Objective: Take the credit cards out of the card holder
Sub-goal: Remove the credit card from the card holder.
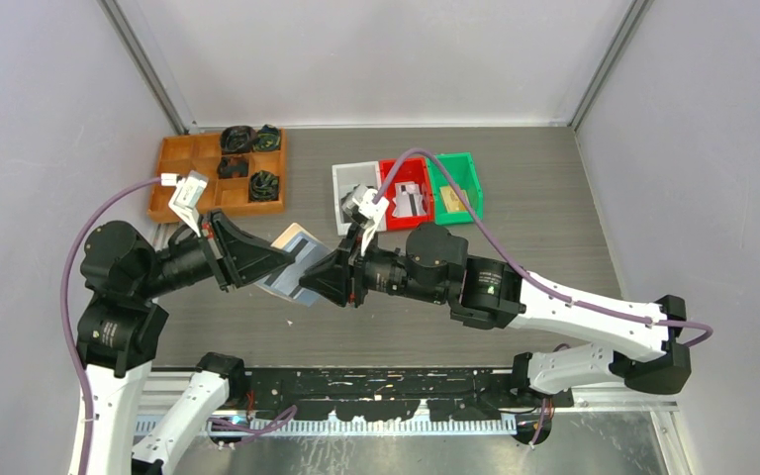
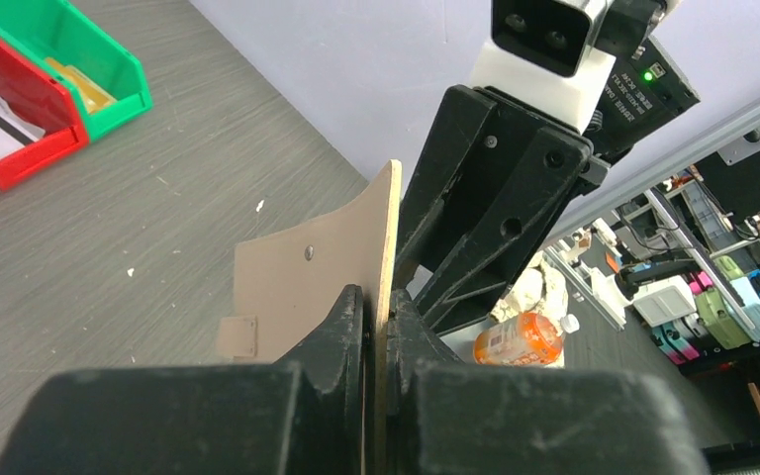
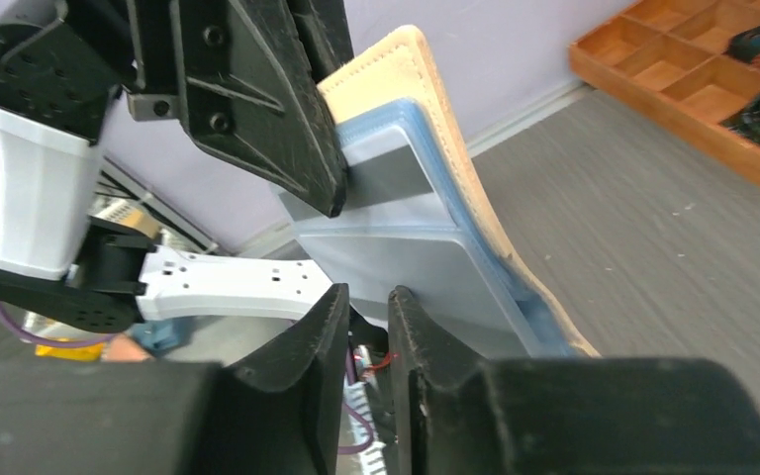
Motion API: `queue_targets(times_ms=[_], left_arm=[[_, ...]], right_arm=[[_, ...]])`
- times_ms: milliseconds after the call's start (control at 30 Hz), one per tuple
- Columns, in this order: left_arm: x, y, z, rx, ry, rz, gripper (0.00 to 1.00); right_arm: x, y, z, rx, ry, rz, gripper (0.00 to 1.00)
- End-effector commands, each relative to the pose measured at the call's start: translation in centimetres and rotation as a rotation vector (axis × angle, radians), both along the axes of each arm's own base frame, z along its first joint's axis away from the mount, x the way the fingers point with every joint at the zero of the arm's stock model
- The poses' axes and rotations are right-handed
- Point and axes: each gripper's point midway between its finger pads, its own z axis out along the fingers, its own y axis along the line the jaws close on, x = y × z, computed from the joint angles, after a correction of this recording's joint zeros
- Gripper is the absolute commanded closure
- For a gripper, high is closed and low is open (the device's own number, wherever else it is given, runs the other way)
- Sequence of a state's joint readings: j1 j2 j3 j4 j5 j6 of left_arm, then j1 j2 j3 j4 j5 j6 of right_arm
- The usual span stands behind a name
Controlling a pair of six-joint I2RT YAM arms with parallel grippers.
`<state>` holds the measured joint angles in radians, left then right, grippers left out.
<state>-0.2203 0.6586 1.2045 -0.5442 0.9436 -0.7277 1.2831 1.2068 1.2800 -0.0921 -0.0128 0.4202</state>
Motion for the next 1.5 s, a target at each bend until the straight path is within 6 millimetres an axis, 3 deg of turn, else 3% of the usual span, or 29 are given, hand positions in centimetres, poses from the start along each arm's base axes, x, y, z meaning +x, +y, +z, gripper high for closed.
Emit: queue_targets(times_ms=[0,200,367,500,667,767,967,1167,1267,1333,1467], left_arm=[[-3.0,-0.4,2.6,-0.051,-0.077,-0.128,1.0],[-3.4,-0.4,2.9,-0.058,-0.073,-0.144,1.0],[-3.5,-0.5,3.1,-0.059,-0.074,-0.152,1.0],[-3.4,-0.5,2.8,-0.055,-0.073,-0.153,1.0],[-3.4,-0.4,2.4,-0.039,-0.078,-0.151,1.0],[-3.2,-0.5,2.3,-0.036,-0.077,-0.151,1.0],[-3.4,-0.5,2.3,-0.036,-0.077,-0.157,1.0],[-4.0,-0.5,2.6,-0.041,-0.065,-0.184,1.0],[-4.2,-0.5,2.6,-0.043,-0.06,-0.199,1.0],[-4.3,-0.6,2.6,-0.044,-0.058,-0.211,1.0],[-4.5,-0.7,2.6,-0.047,-0.034,-0.24,1.0]], right_arm=[[3.2,-1.4,-0.2,-0.118,-0.142,-0.172,0.69],[3.6,-1.1,0.4,-0.123,-0.186,-0.202,0.5],[4.1,-1.3,2.3,-0.071,-0.207,-0.246,0.49],[3.2,-0.9,4.2,0.004,-0.199,-0.199,0.47],[0.8,-1.3,5.3,0.056,-0.167,-0.085,0.26],[0.7,-2.1,5.7,0.075,-0.15,-0.094,0.18],[1.3,-3.1,6.0,0.097,-0.152,-0.142,0.16],[1.4,-2.7,6.4,0.076,-0.208,-0.136,0.16],[1.2,-2.0,6.5,0.07,-0.225,-0.11,0.12],[1.0,-1.7,6.5,0.064,-0.243,-0.093,0.05],[1.3,-1.8,6.8,0.055,-0.286,-0.106,0.01]])
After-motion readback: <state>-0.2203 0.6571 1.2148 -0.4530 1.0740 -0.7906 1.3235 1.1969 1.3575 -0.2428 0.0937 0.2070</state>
